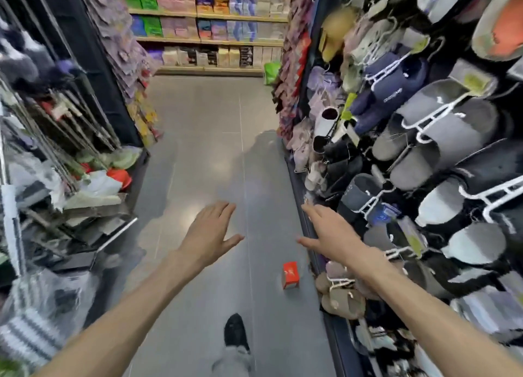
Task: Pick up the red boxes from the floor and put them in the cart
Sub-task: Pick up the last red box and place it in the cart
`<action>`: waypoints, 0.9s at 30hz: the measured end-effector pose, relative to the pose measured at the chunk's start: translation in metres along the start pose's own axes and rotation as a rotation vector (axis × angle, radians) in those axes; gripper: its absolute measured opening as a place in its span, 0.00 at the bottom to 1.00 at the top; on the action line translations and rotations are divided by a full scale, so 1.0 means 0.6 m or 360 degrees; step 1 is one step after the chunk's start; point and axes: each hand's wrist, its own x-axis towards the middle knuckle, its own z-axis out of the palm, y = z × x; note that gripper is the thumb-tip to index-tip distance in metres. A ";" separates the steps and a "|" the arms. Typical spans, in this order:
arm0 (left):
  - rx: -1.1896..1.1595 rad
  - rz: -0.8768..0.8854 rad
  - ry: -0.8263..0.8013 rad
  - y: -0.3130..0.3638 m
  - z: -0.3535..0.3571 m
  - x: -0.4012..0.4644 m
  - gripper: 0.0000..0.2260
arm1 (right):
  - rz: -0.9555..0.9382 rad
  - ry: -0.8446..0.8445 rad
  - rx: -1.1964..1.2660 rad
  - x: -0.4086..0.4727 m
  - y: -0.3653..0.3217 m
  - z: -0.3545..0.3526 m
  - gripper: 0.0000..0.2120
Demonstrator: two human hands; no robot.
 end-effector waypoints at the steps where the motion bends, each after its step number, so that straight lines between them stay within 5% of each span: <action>1: -0.0013 -0.0015 -0.0031 -0.020 0.028 0.039 0.32 | 0.0033 -0.0016 0.0010 0.039 0.017 0.024 0.40; 12: -0.0213 -0.0161 -0.0259 -0.178 0.435 0.271 0.34 | 0.0477 -0.0419 0.0210 0.301 0.193 0.438 0.39; 21: -0.0412 -0.0319 -0.0504 -0.228 0.896 0.262 0.34 | 0.0724 -0.0718 0.0205 0.331 0.311 0.928 0.46; 27: -0.0637 -0.0489 -0.0582 -0.223 1.094 0.190 0.33 | 0.1301 -0.0826 0.0391 0.308 0.352 1.186 0.55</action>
